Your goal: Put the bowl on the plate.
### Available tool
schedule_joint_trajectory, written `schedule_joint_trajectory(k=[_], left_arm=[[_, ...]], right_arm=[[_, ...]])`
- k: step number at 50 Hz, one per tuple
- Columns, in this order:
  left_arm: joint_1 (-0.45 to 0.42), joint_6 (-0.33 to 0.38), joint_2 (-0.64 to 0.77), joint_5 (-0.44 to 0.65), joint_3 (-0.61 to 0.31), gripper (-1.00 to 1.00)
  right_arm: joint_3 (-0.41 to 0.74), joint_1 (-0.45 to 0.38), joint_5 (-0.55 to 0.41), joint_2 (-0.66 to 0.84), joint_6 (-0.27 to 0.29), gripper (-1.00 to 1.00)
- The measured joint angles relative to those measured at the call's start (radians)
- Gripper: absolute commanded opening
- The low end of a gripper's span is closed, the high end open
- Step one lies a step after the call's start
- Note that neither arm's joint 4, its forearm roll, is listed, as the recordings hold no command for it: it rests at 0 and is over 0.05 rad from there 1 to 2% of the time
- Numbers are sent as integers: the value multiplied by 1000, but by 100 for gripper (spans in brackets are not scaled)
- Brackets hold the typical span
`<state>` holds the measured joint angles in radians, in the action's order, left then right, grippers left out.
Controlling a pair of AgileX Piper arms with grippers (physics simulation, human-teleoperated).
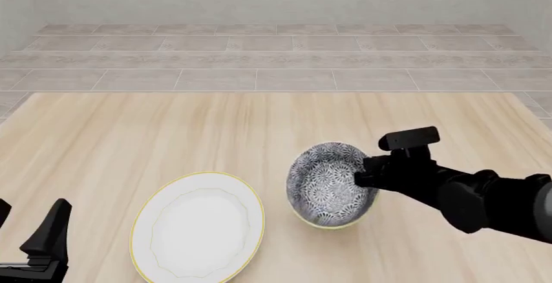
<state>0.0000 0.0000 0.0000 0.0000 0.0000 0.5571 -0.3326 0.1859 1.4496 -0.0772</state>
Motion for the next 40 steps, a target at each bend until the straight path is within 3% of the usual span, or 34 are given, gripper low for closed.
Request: schedule_joint_trajectory(k=[28, 40], left_arm=[[0, 0, 0, 0, 0, 100], [0, 0, 0, 0, 0, 100]], right_arm=[[28, 2, -38, -143, -16, -100], [56, 11, -57, -191, -49, -100]])
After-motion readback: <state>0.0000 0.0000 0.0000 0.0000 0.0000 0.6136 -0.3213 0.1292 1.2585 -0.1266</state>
